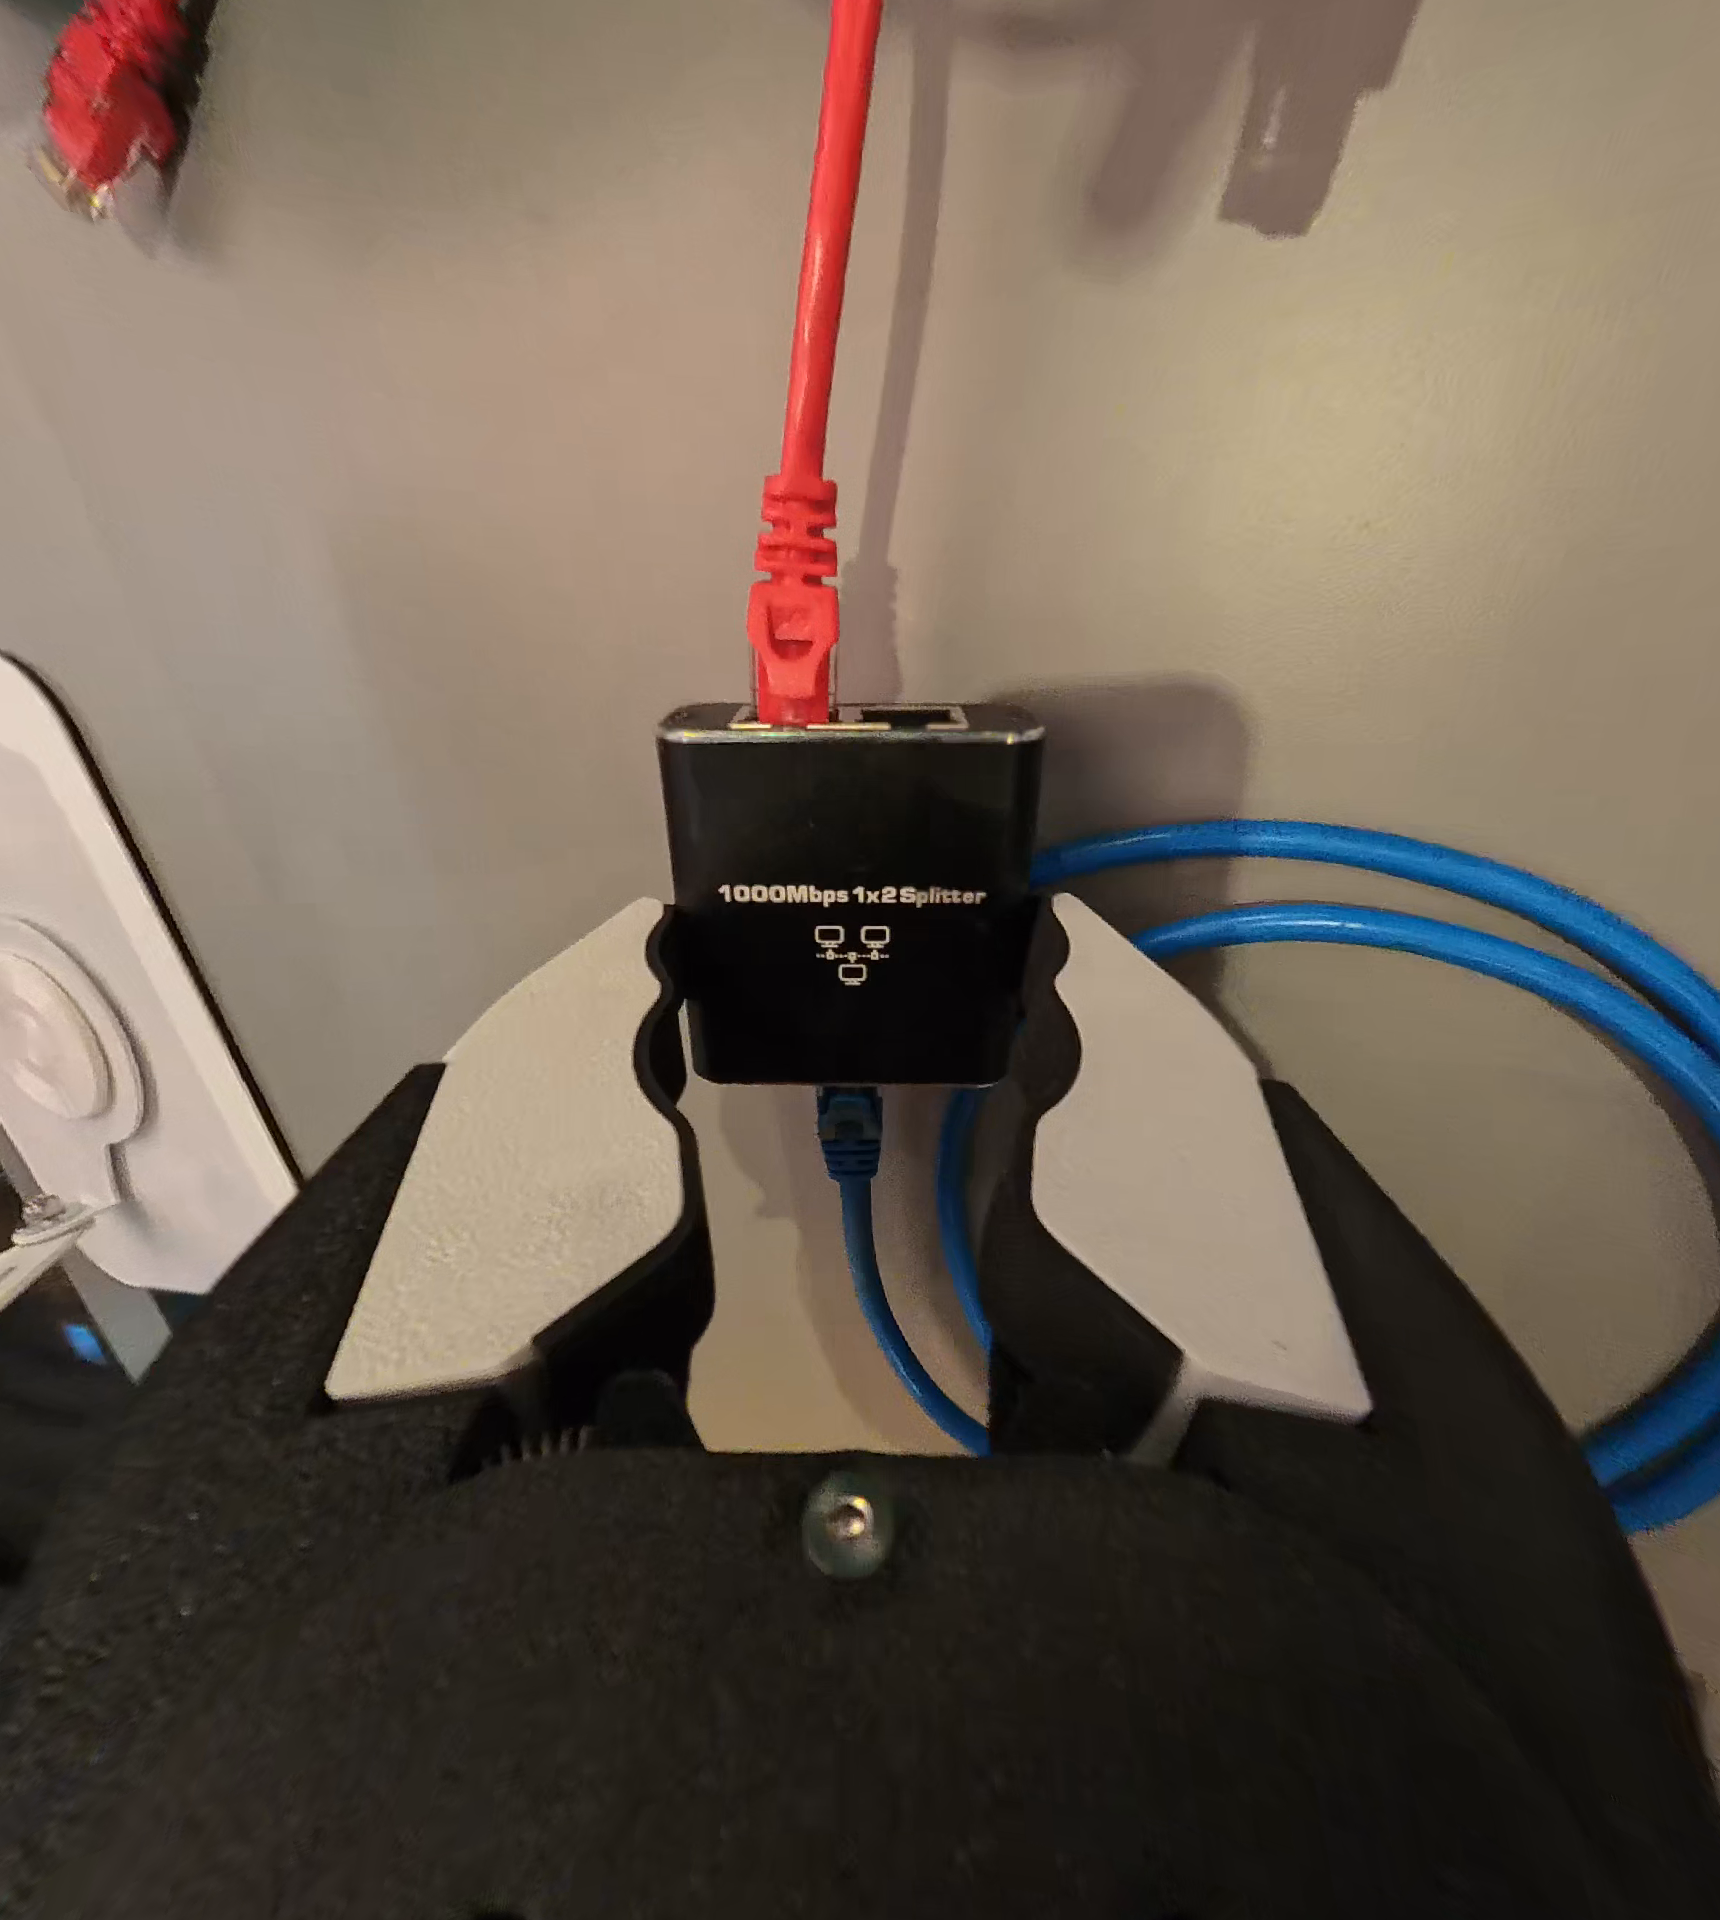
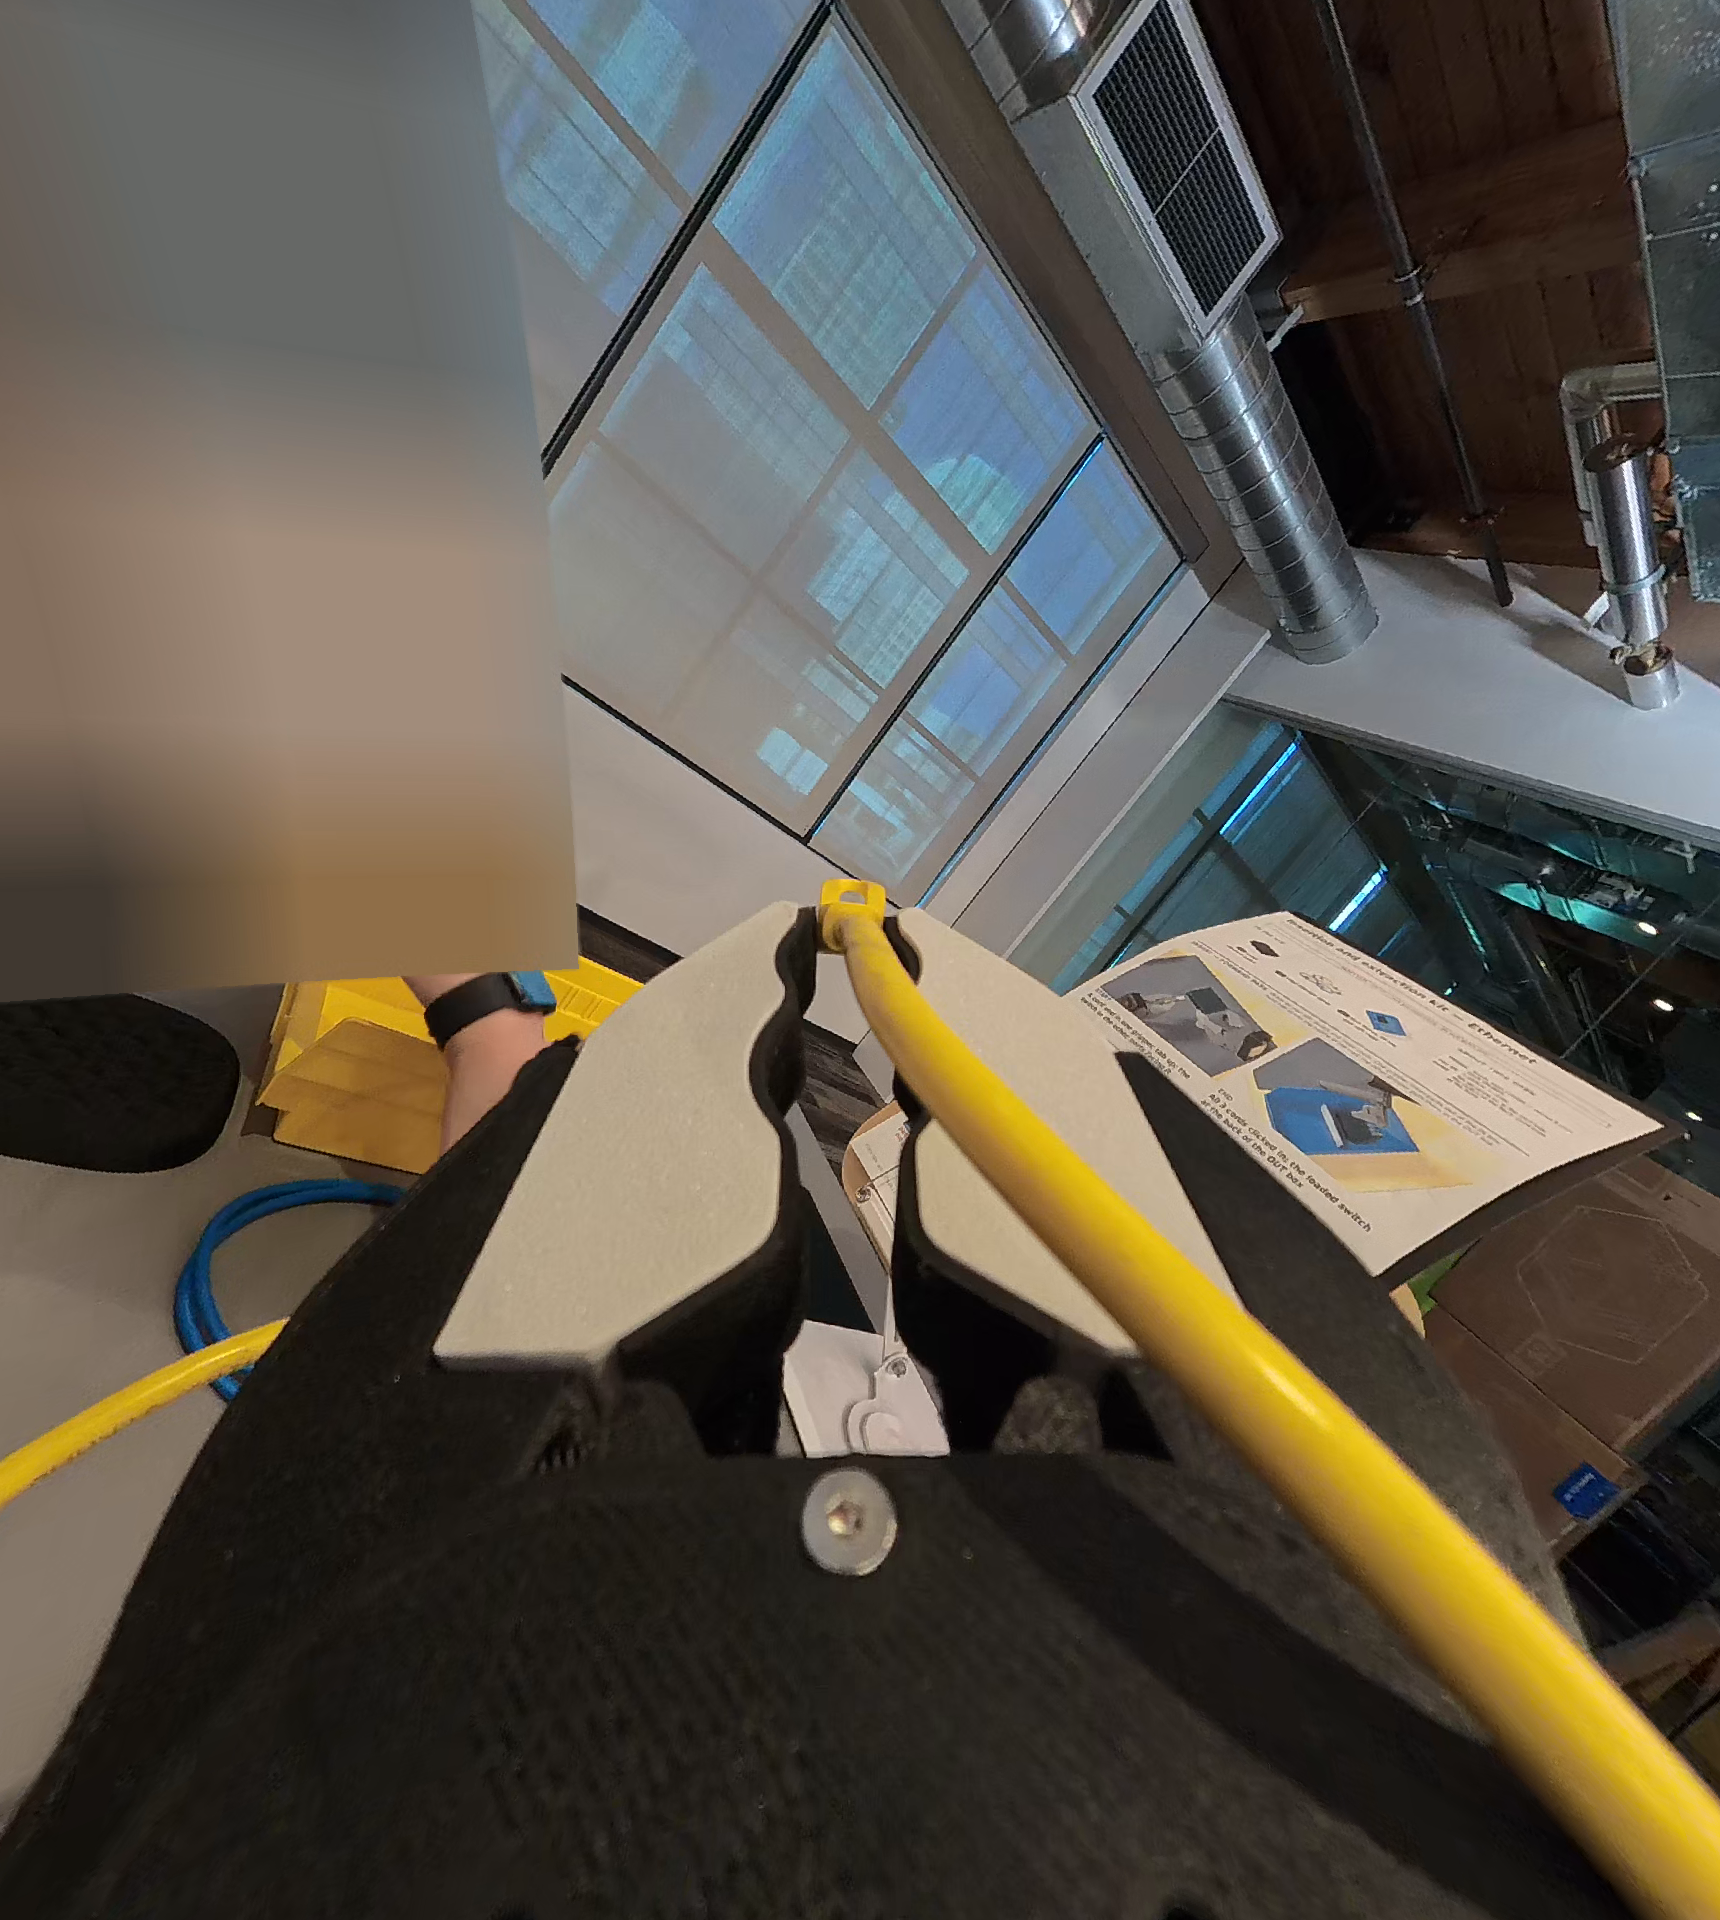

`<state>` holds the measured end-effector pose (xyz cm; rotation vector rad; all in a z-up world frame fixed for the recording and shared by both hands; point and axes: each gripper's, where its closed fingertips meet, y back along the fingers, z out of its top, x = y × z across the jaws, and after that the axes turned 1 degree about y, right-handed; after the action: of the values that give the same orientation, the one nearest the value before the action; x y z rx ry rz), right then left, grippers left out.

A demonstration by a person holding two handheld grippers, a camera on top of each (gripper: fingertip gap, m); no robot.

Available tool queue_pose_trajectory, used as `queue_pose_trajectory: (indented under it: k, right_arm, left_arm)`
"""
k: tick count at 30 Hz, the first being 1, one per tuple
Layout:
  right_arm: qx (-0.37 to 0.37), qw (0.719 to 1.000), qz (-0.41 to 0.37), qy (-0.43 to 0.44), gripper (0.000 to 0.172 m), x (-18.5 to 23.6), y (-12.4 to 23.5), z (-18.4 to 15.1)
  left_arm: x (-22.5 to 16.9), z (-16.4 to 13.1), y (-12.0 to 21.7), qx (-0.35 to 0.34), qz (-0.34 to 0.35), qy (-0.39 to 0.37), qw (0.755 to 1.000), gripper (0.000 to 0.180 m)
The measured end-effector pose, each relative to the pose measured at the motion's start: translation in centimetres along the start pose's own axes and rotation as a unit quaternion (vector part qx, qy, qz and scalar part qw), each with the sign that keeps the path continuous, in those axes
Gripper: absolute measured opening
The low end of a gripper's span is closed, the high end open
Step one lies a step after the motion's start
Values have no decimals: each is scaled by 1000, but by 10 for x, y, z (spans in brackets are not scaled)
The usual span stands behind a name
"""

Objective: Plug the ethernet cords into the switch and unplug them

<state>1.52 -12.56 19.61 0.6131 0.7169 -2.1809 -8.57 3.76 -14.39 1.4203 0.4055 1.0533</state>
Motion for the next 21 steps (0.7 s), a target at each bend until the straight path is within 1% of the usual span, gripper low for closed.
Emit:
queue_pose_trajectory:
  k: [2, 5, 7, 9, 11, 13, 16, 18, 21]
  right_arm:
    - [2, 1000, 0, -3, 12, -1, 0, -2]
    - [6, 1000, 2, -13, 12, -2, -2, -6]
    - [7, 1000, 3, -27, 12, -3, -6, -8]
    - [3, 999, 16, -47, 12, 0, -13, -8]
    - [1, 997, 37, -65, 12, 8, -24, -8]
    - [6, 995, 67, -79, 12, 20, -38, -12]
    - [24, 990, 109, -89, 12, 40, -63, -23]
    - [41, 985, 134, -99, 12, 53, -77, -36]
    - [67, 980, 147, -115, 12, 62, -90, -58]
  left_arm:
    - [6, 5, 13, -13, -13, 35, 999, 62]
    - [21, 21, 49, -80, -22, 85, 993, 62]
    - [22, 29, 77, -131, -43, 89, 986, 62]
    - [23, 32, 102, -165, -46, 96, 981, 62]
    - [26, 33, 122, -198, -31, 107, 974, 62]
    - [29, 33, 139, -227, 0, 117, 967, 62]
    - [35, 29, 157, -251, 53, 136, 957, 61]
    - [38, 28, 164, -271, 73, 148, 948, 62]
    - [40, 30, 175, -332, 80, 160, 926, 61]
